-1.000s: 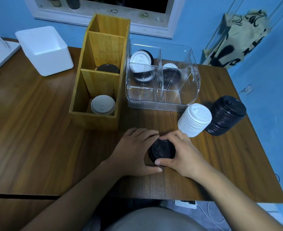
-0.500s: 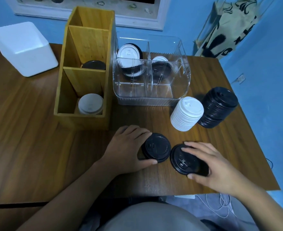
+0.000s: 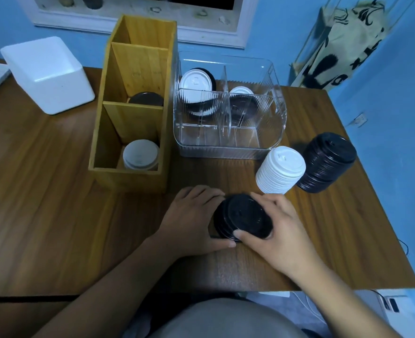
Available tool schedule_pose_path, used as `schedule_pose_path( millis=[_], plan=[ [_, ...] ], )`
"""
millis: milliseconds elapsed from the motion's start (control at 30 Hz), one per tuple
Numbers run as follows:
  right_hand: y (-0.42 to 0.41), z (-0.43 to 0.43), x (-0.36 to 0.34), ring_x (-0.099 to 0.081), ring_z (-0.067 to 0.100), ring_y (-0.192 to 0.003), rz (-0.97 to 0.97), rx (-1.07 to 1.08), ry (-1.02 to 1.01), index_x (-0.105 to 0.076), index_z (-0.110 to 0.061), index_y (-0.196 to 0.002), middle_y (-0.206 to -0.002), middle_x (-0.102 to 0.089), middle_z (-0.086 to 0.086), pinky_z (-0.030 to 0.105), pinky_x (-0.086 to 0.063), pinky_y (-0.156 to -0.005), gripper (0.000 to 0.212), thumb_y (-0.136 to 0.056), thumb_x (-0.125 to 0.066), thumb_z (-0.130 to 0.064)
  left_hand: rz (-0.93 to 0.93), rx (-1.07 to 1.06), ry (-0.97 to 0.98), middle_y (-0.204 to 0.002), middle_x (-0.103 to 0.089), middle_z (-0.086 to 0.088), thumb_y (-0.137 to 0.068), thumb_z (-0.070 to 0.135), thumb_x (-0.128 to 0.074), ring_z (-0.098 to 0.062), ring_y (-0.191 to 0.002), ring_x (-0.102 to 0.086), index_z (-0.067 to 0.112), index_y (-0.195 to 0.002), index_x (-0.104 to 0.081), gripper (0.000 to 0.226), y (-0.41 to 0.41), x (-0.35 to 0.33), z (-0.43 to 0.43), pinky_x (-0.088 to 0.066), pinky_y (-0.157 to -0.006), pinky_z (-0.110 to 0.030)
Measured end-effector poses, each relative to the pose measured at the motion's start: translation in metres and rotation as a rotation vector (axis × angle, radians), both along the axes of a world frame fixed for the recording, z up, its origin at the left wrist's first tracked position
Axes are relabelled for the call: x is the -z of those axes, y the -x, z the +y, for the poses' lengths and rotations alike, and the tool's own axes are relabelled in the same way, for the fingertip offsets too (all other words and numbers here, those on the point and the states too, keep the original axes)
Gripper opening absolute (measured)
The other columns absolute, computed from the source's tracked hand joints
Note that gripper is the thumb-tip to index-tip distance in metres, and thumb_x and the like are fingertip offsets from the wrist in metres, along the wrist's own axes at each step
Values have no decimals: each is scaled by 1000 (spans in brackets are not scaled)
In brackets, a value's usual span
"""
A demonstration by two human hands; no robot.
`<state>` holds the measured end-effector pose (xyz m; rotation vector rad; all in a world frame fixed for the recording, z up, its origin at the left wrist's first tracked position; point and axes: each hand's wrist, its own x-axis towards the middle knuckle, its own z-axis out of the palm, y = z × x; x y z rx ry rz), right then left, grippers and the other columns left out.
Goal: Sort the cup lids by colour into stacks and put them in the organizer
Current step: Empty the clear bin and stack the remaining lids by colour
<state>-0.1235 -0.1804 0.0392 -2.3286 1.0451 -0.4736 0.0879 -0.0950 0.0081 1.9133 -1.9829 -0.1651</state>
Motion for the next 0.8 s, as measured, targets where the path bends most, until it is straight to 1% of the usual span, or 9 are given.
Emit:
schedule_pose_path(
  millis=[133,233,367,467,533,600,667,733,800],
  plan=[
    [-15,3,9,-51,11,-113,25,-10,13,-57,-21,-138,-114,-44,-11,33,-49,-100,88,-65,-74,-66,9,-10,-17,-134,-56,9,-68,91,-57,-13,-126,-50,23,-134,-59,95,-1,2,0,-39,-107,-38],
    [-13,5,11,-51,10,-113,45,-6,-10,-56,-25,-136,-114,-45,-11,35,-50,-98,88,-62,-74,-69,17,-9,17,-134,-57,8,-68,89,-59,-14,-125,-51,22,-133,-58,93,-1,3,1,-38,-107,-38],
    [-14,4,11,-49,10,-115,83,0,-28,-54,-29,-133,-114,-43,-13,31,-48,-98,87,-61,-79,-69,26,0,42,-139,-56,6,-69,86,-61,-16,-129,-49,20,-143,-51,100,-1,5,3,-38,-109,-41],
    [-19,4,9,-44,10,-114,130,5,-40,-52,-29,-128,-113,-41,-12,29,-46,-95,86,-59,-80,-70,6,25,35,-139,-56,9,-71,88,-56,-15,-129,-48,23,-143,-52,97,-1,5,3,-36,-110,-40],
    [-21,2,6,-42,9,-112,158,0,-67,-49,-31,-124,-112,-41,-13,29,-46,-92,83,-59,-76,-74,1,24,36,-137,-57,9,-73,90,-52,-15,-128,-49,23,-142,-54,96,-1,5,2,-37,-109,-40],
    [-21,0,3,-40,7,-111,155,-4,-116,-48,-33,-122,-113,-44,-15,31,-46,-91,80,-61,-65,-83,-1,17,45,-136,-58,9,-74,90,-51,-15,-127,-50,22,-141,-56,95,-1,6,2,-38,-107,-40],
    [-21,-1,2,-40,7,-112,161,-14,-111,-49,-33,-124,-116,-48,-16,35,-46,-93,77,-66,-58,-84,-13,9,44,-136,-57,10,-75,90,-50,-14,-127,-49,23,-141,-56,95,-1,6,2,-37,-107,-39],
    [-21,2,3,-42,7,-114,162,-26,-50,-52,-32,-130,-121,-51,-16,33,-46,-95,73,-72,-61,-76,-14,5,40,-136,-57,10,-74,90,-51,-14,-127,-49,22,-140,-56,95,-1,6,1,-36,-108,-38],
    [-22,6,5,-46,8,-117,138,-42,6,-54,-30,-137,-129,-54,-17,27,-43,-99,73,-77,-62,-70,-4,6,46,-135,-57,9,-73,88,-54,-14,-127,-50,21,-140,-57,94,-1,7,1,-37,-108,-39]
  ],
)
